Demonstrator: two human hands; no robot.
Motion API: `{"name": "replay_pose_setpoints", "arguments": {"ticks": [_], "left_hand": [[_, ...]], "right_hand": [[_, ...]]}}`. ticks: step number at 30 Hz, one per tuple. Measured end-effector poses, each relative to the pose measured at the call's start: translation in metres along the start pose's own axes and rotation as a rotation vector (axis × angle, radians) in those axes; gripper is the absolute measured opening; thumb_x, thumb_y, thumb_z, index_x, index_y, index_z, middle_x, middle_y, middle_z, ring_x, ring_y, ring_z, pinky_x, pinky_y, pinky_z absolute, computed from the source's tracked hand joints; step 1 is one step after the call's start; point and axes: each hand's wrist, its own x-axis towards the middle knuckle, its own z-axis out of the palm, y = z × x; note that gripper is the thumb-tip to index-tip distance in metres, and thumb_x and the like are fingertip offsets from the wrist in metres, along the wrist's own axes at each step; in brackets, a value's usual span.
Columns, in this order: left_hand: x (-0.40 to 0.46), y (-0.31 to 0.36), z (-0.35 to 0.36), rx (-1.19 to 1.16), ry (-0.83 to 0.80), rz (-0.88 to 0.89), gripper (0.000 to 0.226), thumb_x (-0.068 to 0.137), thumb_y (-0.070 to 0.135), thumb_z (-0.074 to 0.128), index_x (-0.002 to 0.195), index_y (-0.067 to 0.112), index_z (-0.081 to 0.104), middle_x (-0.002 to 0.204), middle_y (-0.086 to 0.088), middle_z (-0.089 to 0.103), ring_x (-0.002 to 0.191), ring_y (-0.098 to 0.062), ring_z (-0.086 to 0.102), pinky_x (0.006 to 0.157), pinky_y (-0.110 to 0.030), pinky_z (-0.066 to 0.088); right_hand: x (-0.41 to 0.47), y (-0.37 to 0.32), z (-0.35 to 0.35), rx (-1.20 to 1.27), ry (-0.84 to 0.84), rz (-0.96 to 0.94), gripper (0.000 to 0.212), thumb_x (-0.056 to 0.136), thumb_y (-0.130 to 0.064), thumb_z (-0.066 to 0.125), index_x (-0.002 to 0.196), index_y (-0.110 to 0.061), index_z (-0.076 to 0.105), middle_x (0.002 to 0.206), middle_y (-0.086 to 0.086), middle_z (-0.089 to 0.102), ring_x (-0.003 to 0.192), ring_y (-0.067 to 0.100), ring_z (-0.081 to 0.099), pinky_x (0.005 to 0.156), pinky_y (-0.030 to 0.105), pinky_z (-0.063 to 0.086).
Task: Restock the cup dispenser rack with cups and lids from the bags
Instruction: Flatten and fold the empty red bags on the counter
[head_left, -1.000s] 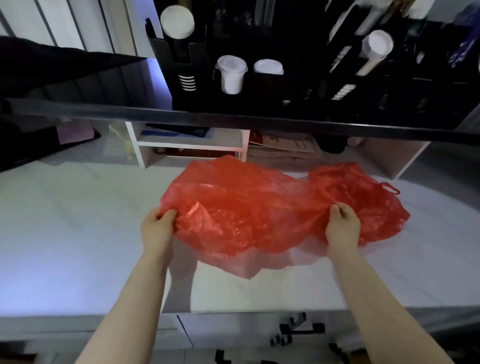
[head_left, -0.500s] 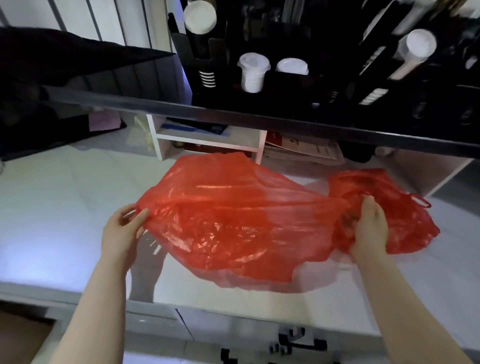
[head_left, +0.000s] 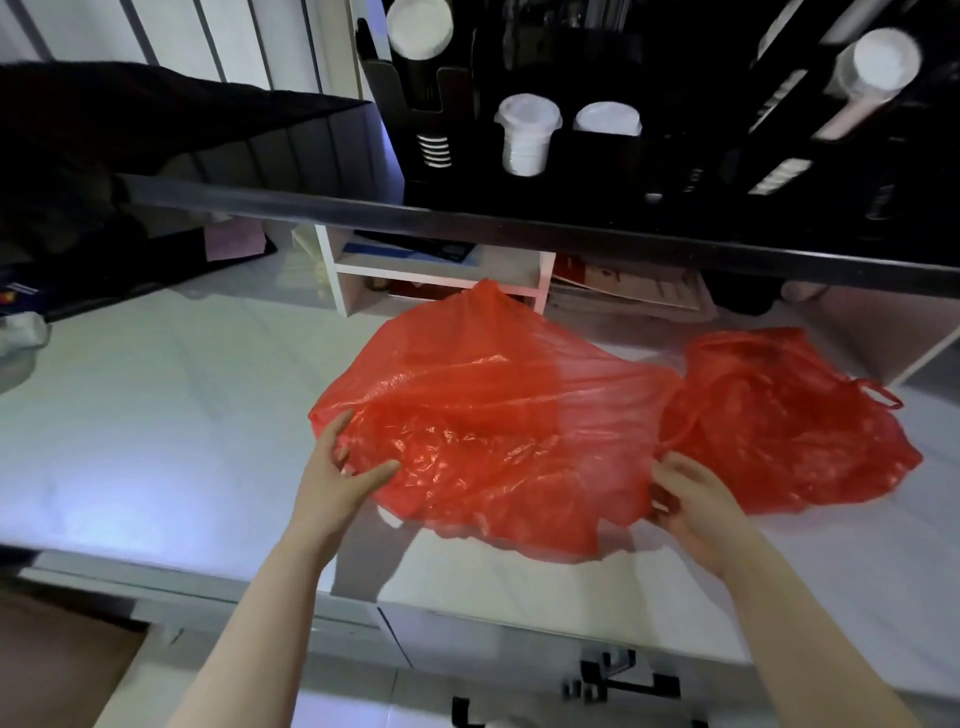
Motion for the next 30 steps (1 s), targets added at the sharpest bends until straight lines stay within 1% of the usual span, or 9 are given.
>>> {"name": "replay_pose_setpoints", "arguments": {"ticks": [4,7,11,15,18,21,23,26,30], "left_hand": [[0.007,-0.008,0.011,0.340,0.187,-0.062,0.067,0.070,0.009,0.079,0.130,0.019,0.051,0.115,0.003,0.059,0.097,-0.016,0.060,0.084,-0.035,0.050],[0.009,-0.013,0.007,0.361,0.281,-0.153,0.020,0.071,0.005,0.060,0.089,0.013,0.061,0.083,-0.007,0.069,0.078,-0.030,0.066,0.074,-0.041,0.052],[0.012,-0.020,-0.011,0.306,0.336,-0.183,0.006,0.067,0.005,0.056,0.072,0.007,0.057,0.067,-0.014,0.066,0.066,-0.030,0.062,0.070,-0.045,0.053],[0.015,-0.022,-0.037,0.267,0.437,-0.186,0.012,0.067,0.009,0.058,0.056,0.011,0.053,0.055,-0.007,0.056,0.059,-0.026,0.052,0.061,-0.036,0.044],[0.014,-0.022,-0.044,0.220,0.357,-0.214,0.009,0.061,0.015,0.053,0.067,0.009,0.054,0.062,-0.008,0.051,0.063,-0.025,0.047,0.062,-0.034,0.039],[0.017,-0.012,-0.038,0.218,0.371,-0.175,0.056,0.058,0.030,0.058,0.111,0.013,0.054,0.107,-0.007,0.056,0.095,-0.027,0.055,0.084,-0.038,0.046],[0.024,-0.001,-0.034,0.339,0.393,-0.027,0.067,0.063,0.040,0.066,0.124,0.015,0.052,0.123,-0.009,0.052,0.111,-0.027,0.052,0.095,-0.044,0.044],[0.042,0.009,-0.031,0.635,0.376,0.156,0.056,0.073,0.030,0.076,0.123,0.018,0.055,0.121,-0.013,0.053,0.112,-0.030,0.051,0.095,-0.043,0.044],[0.063,0.013,-0.038,1.022,0.206,0.096,0.035,0.080,0.017,0.065,0.115,0.020,0.065,0.110,-0.015,0.063,0.102,-0.036,0.058,0.085,-0.041,0.048]], "right_hand": [[-0.002,0.004,0.013,-0.267,0.025,0.000,0.017,0.094,0.002,0.052,0.095,0.000,0.068,0.084,0.017,0.069,0.076,0.028,0.063,0.066,0.034,0.052],[-0.001,0.005,0.008,-0.430,0.158,-0.052,0.027,0.095,-0.017,0.058,0.073,-0.011,0.073,0.054,0.005,0.049,0.051,0.017,0.044,0.049,0.027,0.033],[0.001,0.001,-0.012,-0.088,0.288,-0.027,0.031,0.100,-0.026,0.047,0.086,-0.008,0.069,0.043,-0.004,0.034,0.035,0.007,0.027,0.034,0.016,0.019],[0.003,-0.005,-0.022,0.356,0.391,0.032,0.020,0.099,-0.015,0.041,0.088,-0.013,0.057,0.047,-0.005,0.054,0.035,0.005,0.044,0.034,0.012,0.029],[0.001,-0.004,-0.020,0.362,0.411,-0.017,0.018,0.100,-0.016,0.043,0.087,-0.013,0.055,0.066,0.000,0.072,0.047,0.009,0.061,0.041,0.012,0.041],[-0.001,-0.002,-0.016,0.291,0.358,-0.036,0.013,0.098,-0.019,0.050,0.088,-0.017,0.059,0.079,0.003,0.075,0.057,0.011,0.067,0.046,0.014,0.045],[-0.001,-0.002,-0.015,0.263,0.340,-0.048,0.012,0.097,-0.019,0.053,0.088,-0.017,0.061,0.080,0.004,0.075,0.056,0.013,0.066,0.050,0.017,0.050],[-0.002,-0.001,-0.015,0.232,0.343,-0.052,0.013,0.097,-0.018,0.053,0.089,-0.015,0.062,0.071,0.003,0.072,0.051,0.012,0.063,0.048,0.017,0.050],[-0.003,-0.001,-0.013,0.230,0.365,-0.006,0.022,0.099,-0.028,0.048,0.091,-0.014,0.061,0.060,0.003,0.069,0.045,0.010,0.060,0.040,0.014,0.042]]}}
